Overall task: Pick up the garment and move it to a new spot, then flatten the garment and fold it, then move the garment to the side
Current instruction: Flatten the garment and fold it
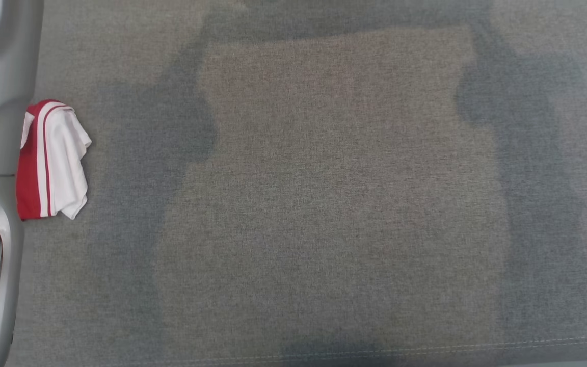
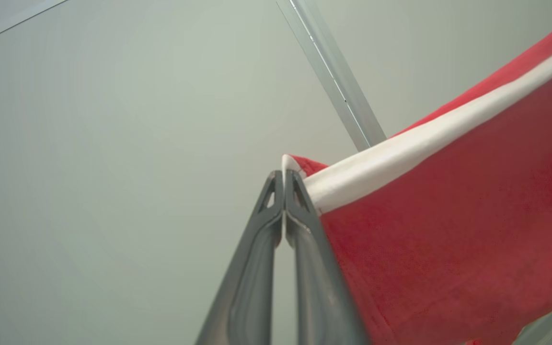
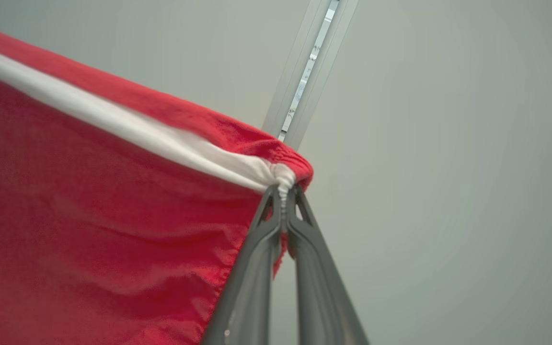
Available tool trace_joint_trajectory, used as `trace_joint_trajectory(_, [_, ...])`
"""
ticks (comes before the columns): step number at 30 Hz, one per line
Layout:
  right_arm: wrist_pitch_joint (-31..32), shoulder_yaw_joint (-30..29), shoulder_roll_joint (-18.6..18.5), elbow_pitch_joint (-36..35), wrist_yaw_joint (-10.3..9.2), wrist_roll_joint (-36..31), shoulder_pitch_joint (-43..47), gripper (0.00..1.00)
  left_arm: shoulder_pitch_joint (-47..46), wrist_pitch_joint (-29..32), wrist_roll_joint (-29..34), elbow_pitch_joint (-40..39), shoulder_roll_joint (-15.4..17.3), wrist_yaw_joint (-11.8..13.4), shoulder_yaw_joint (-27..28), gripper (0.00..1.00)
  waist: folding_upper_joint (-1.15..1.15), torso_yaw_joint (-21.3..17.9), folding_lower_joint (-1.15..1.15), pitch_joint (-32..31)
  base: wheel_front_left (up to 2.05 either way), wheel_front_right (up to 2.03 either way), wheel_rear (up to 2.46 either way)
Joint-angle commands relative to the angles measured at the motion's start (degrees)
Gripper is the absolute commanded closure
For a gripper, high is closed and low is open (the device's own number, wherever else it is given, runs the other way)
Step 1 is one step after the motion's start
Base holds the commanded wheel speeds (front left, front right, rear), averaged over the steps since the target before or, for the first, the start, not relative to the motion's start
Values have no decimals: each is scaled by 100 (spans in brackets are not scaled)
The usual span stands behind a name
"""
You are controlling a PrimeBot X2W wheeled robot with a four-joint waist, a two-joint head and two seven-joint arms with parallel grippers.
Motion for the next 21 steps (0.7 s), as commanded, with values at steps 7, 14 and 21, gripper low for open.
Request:
trace_joint_trajectory(7, [-1, 183, 103, 390, -8, 75, 223, 100, 558, 8, -217, -94, 30, -31, 183, 100, 0, 46, -1, 965, 0, 0, 0])
trace_joint_trajectory(14, [-1, 603, -124, -143, -8, 824, 1467, 100, 1894, 7, -631, -231, -273, -50, 587, 100, 0, 94, -1, 1334, 0, 0, 0])
trace_joint_trajectory(21, [-7, 732, -364, -1088, -8, 1745, 3294, 100, 3486, 5, -668, -319, -481, -94, 628, 100, 0, -17, -1, 936, 0, 0, 0])
